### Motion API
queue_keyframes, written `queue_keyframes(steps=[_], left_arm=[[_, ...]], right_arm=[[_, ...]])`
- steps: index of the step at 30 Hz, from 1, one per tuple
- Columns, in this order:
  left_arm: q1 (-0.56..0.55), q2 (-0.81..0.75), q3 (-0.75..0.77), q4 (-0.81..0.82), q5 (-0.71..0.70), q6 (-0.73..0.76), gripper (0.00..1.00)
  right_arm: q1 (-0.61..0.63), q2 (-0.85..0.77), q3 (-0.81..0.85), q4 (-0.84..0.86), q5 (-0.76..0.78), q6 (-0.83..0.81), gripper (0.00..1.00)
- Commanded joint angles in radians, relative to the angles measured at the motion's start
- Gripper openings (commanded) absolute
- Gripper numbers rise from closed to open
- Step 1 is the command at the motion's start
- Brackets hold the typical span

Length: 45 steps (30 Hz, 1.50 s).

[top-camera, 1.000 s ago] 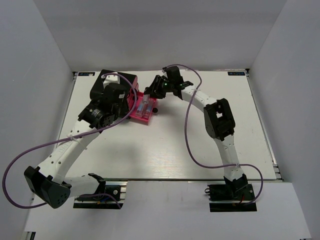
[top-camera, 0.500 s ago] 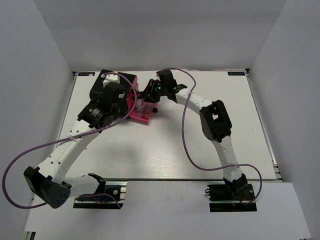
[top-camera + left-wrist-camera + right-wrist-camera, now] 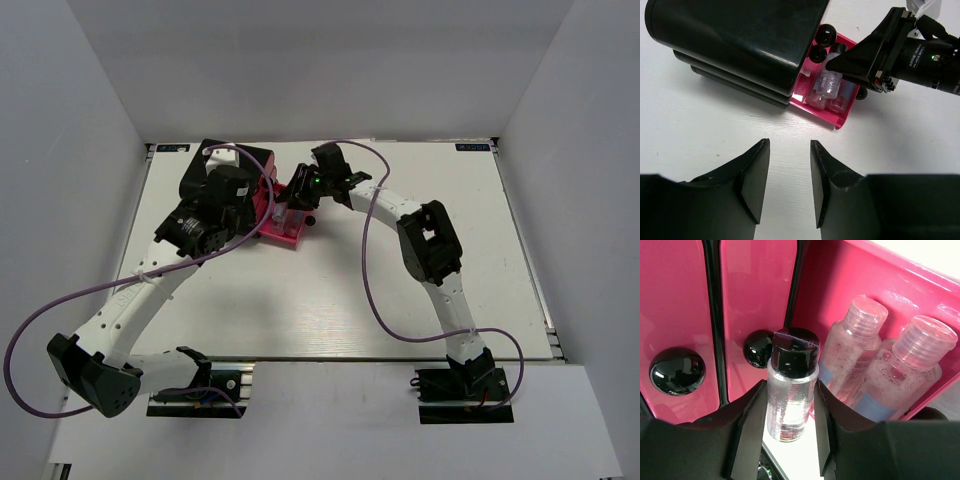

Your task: Organize the makeup

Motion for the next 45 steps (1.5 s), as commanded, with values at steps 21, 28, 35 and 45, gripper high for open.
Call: queue_keyframes(steps=[21,28,35,45], left_arm=[[0.006,-0.030,0.017,-0.009,-0.004,0.010,0.49],[0.006,-0.028,0.017,-0.003,-0.003,0.008,0.49],[0.006,-0.027,0.017,0.001,-0.001,0.008,0.49],[0.006,-0.028,0.018,0.004,-0.006,0.005,0.49]], right_arm=[[0.038,0.024,0.047,0.084,0.000,0.002,0.17],[0.031,0.009,0.034,0.090,-0.010,-0.004,0.36],[0.028,-0.011,0.014,0.103,-0.033,-0.003,0.51],[0.019,-0.034,-0.012,0.103,-0.055,-0.004,0.59]])
